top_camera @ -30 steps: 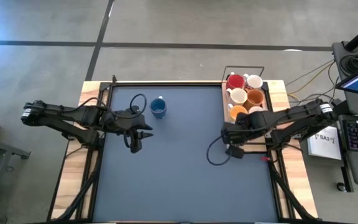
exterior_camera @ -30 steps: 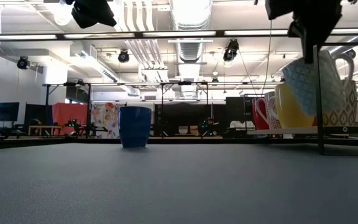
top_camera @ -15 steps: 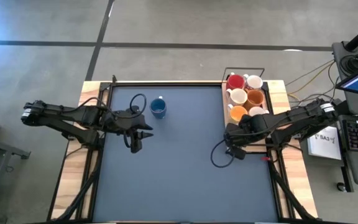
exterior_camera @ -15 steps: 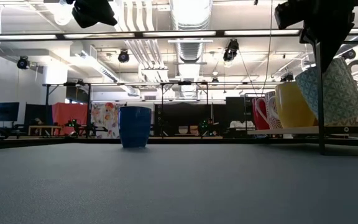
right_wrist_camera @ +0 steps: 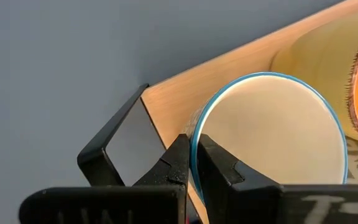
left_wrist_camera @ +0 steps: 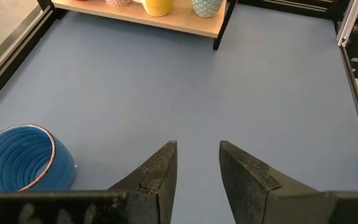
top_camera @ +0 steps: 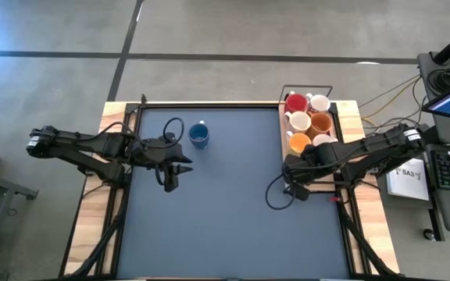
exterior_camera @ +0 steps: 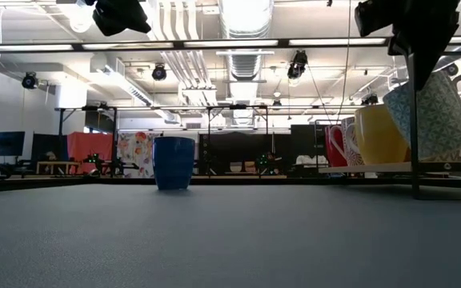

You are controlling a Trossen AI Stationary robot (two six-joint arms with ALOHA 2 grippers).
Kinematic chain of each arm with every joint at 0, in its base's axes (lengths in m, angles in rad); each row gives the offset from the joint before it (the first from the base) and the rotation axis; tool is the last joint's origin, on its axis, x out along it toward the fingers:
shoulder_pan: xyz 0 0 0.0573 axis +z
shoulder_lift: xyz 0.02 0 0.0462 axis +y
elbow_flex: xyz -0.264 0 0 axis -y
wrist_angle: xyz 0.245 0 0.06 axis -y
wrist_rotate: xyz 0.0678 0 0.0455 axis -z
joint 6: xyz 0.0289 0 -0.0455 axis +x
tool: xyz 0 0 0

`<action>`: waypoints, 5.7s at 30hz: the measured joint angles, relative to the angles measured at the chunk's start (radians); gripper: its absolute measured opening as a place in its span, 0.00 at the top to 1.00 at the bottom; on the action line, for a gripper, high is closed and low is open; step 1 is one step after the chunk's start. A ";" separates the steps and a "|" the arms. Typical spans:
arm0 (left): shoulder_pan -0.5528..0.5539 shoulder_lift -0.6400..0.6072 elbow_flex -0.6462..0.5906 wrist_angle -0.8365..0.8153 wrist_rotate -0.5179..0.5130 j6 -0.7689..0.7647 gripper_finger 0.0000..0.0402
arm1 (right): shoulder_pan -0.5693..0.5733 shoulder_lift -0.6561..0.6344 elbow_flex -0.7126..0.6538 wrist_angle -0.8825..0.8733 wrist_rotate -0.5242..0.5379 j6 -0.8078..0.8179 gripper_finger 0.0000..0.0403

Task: Place coffee mugs
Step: Put the gray patterned mug on the shelf

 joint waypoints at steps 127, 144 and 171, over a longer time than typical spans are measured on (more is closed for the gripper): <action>0.001 0.000 -0.004 -0.008 0.000 0.030 0.75 | -0.235 0.140 0.135 -0.036 -0.017 -1.181 0.79; 0.001 0.000 -0.004 -0.008 -0.002 0.033 0.75 | -0.235 0.140 0.063 -0.067 -0.019 -1.089 0.91; 0.003 0.000 -0.004 -0.005 -0.002 0.034 0.75 | -0.235 0.013 -0.008 -0.224 -0.040 -0.784 0.93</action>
